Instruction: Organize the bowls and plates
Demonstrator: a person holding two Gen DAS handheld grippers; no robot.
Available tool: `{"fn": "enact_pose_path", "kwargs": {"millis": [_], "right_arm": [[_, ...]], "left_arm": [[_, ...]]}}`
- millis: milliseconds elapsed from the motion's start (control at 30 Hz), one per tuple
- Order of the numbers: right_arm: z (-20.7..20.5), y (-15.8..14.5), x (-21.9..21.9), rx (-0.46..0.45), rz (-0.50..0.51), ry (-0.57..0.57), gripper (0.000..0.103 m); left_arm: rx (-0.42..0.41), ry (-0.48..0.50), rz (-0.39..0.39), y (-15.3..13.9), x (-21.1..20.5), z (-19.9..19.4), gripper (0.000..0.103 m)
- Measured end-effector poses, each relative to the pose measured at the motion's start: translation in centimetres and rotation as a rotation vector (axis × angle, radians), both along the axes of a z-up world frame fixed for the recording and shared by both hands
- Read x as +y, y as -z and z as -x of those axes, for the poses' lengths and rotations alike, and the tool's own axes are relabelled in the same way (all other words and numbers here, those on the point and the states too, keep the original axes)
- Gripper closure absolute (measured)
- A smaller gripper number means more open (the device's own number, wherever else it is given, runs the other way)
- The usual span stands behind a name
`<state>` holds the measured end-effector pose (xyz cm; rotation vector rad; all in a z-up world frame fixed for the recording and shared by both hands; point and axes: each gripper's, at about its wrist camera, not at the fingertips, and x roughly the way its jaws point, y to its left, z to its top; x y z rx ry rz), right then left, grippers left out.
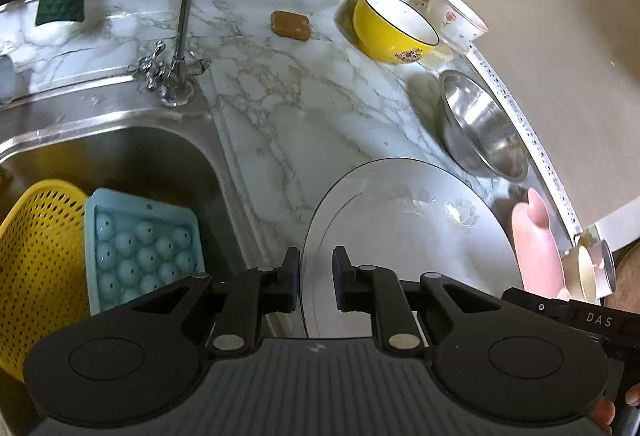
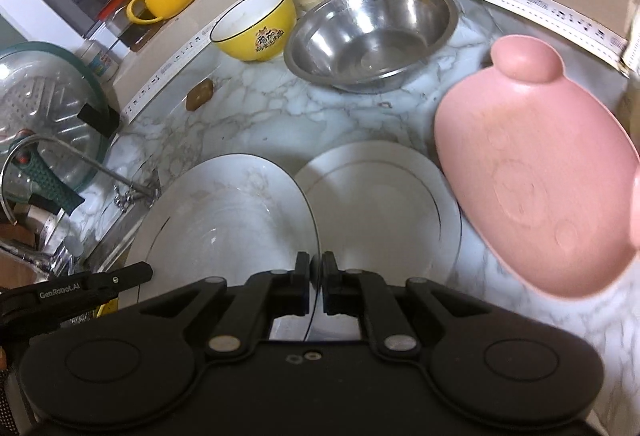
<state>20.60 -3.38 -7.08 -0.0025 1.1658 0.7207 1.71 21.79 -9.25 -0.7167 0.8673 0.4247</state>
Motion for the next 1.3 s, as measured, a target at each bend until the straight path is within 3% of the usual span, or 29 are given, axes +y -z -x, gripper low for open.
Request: {"fn": "enact_pose_path", "kwargs": {"millis": [600,967,1300], "right_arm": [[6.1,1.0,-5.9,0.011,0.004,0.069,0.095],[8.1,2.0,-9.2,-0.007,0.011,0.143,0.095],[8.3,3.1,-10.1,0.01,0.004,0.166,0.095]], "left_arm": [[0.014,0.084,0.017,1.4,-5.2,5.0,0.087],[0.023,0.182,0.001,2.2,-7.8,5.2,0.087],[0.04,0.209,-0.017,2.6,-8.1,4.7,0.087]]}}
